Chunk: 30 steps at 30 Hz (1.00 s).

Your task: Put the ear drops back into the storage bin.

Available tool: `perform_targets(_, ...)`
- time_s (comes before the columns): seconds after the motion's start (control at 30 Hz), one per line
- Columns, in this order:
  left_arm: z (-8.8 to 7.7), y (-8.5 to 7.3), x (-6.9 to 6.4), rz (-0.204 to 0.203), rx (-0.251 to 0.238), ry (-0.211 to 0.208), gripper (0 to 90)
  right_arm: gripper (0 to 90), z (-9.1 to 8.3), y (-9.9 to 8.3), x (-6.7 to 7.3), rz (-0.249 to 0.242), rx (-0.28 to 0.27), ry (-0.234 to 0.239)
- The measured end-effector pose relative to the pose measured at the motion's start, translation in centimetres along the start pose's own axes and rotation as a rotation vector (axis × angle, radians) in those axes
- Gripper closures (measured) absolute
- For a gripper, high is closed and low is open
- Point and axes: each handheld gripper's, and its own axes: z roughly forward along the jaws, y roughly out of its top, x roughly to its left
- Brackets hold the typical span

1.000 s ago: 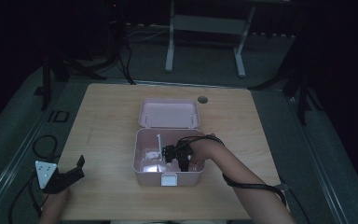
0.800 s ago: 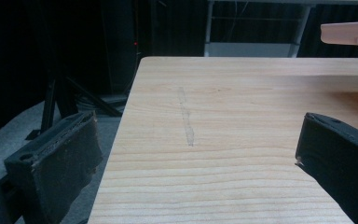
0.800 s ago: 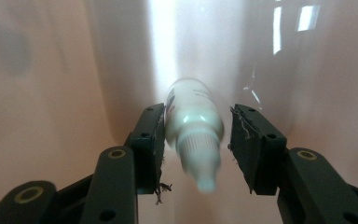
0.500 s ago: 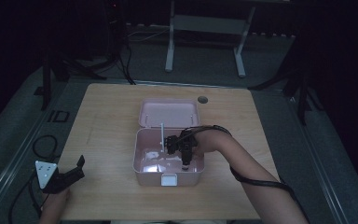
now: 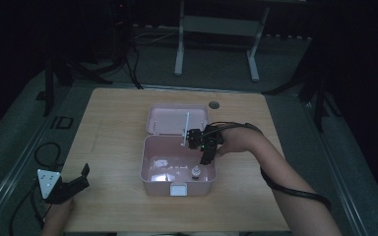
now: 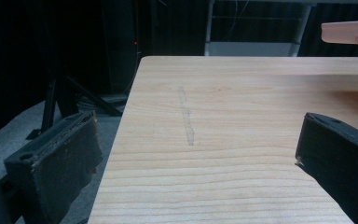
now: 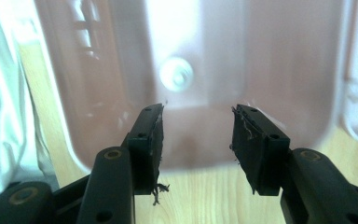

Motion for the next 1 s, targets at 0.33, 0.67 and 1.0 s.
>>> perform_targets(0.33,0.0,0.0,-0.1,0.002,0.0,0.002,0.3,48.2,-0.8,-4.1,-1.3,0.117,-0.057,-0.023)
perform_targets(0.67,0.0,0.0,0.0,0.001,0.001,0.002,0.3,43.4,2.3,-7.6,-2.3,0.226,-0.068,-0.012)
perform_targets(1.0,0.0,0.0,0.0,-0.001,0.001,0.0,0.3,42.2,7.2,-10.9,-3.5,0.356,-0.062,-0.005)
